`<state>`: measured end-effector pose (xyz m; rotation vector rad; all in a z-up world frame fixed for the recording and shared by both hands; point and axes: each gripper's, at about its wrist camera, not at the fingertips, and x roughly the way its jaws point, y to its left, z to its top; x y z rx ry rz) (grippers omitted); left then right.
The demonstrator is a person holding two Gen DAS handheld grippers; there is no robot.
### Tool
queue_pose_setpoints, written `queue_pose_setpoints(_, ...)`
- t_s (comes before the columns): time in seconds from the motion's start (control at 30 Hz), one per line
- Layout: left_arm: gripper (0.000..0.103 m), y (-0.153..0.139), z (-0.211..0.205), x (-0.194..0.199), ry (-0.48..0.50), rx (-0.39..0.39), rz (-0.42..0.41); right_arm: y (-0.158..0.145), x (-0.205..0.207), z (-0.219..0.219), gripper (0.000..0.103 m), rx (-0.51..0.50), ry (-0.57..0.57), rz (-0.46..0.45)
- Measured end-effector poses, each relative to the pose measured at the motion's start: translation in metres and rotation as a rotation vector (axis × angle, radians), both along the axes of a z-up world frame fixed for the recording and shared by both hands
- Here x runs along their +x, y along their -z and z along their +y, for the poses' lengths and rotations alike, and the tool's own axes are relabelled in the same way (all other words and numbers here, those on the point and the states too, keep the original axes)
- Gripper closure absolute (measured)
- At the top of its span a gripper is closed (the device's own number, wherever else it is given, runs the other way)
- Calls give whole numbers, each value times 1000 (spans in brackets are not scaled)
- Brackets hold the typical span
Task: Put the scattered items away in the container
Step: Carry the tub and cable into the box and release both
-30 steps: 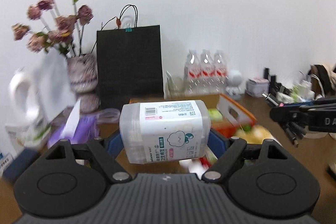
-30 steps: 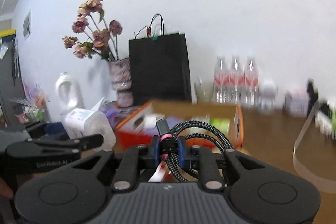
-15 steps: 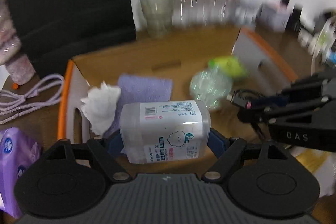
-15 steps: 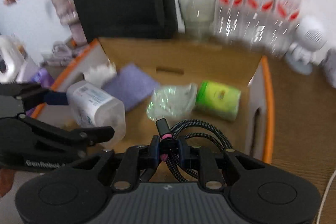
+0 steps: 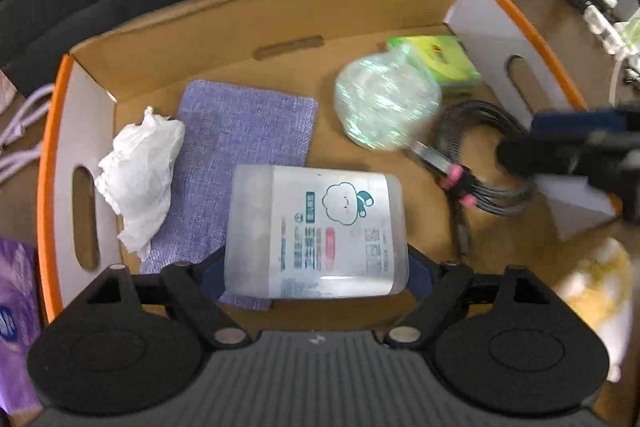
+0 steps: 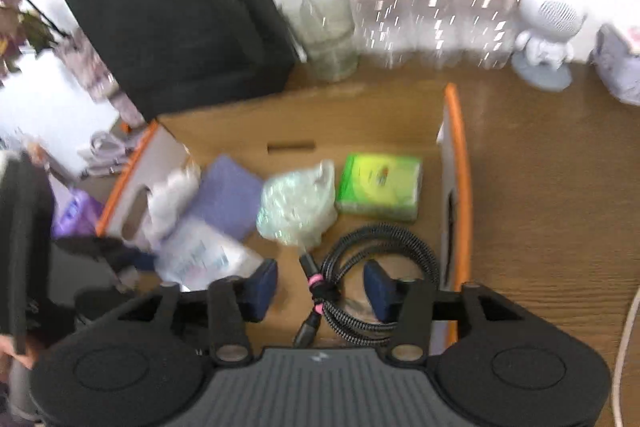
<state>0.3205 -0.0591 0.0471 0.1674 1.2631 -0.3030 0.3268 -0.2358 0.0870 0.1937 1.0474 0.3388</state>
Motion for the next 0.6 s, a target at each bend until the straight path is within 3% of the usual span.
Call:
queue_pose_setpoints(0.13,16,-25,11,-14,-40,-136,44,-22,-9,1,46,-14,14,-22)
queue_pose_setpoints(0.23,12,-53,24,-29,-54,-184,16,-30,-19,1,41,-20,23,-25)
queue_pose_setpoints(0.4,7,-93,59,-57,-127,-130,-85,-48,-40,9,29,-71,34,-42)
queue_pose_setpoints(0.47,6,-101,69,-67,-168,-67,-138,-55,-45,15,24,-85,31,-49)
queue_pose_setpoints(0.53,4,-108,74,-84,-202,18,-234,-64,-57,20,23,-90,38,-90)
queue_pose_setpoints(0.6,3,-113,79,-112,-260,54,-427,-72,-81,27,22,-85,66,-218)
